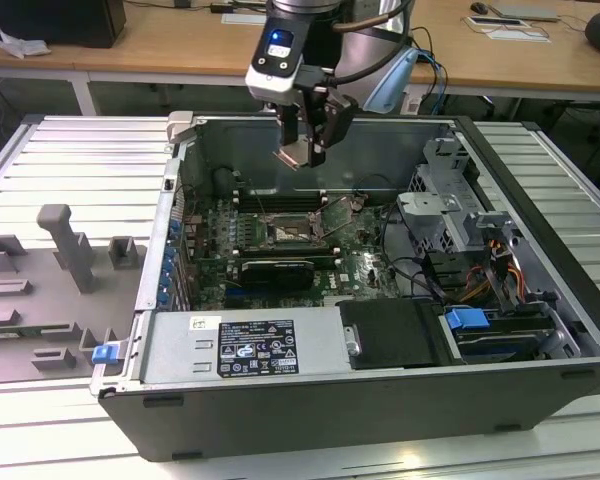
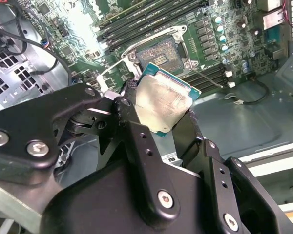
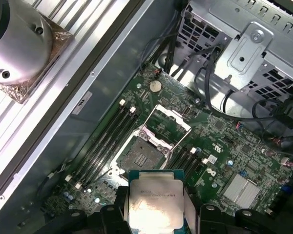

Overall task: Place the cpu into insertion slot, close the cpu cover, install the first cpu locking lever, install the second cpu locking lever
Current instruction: 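Place the cpu into insertion slot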

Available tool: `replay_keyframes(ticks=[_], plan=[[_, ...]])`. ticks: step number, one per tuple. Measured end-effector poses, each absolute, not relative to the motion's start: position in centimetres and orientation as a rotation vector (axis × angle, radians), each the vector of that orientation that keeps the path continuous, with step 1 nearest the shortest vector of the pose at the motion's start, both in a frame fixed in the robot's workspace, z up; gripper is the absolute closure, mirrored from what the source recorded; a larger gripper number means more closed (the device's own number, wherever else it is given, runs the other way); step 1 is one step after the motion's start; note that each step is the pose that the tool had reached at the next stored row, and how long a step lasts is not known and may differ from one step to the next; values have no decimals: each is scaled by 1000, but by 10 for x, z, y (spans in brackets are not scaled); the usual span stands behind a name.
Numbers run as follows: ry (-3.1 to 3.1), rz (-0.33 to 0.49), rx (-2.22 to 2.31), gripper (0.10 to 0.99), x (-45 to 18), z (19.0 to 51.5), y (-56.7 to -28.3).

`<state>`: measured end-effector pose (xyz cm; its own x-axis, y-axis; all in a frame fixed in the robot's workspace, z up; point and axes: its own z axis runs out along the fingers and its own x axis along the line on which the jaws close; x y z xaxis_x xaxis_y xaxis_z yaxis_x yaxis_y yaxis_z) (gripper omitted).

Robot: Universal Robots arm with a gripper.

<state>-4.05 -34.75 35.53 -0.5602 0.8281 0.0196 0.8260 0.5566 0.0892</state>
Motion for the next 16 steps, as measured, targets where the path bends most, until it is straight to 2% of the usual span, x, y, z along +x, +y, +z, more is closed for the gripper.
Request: replay_keyframes(ticks=[16], plan=[[2662,135,1607,549,-41,355,-348]])
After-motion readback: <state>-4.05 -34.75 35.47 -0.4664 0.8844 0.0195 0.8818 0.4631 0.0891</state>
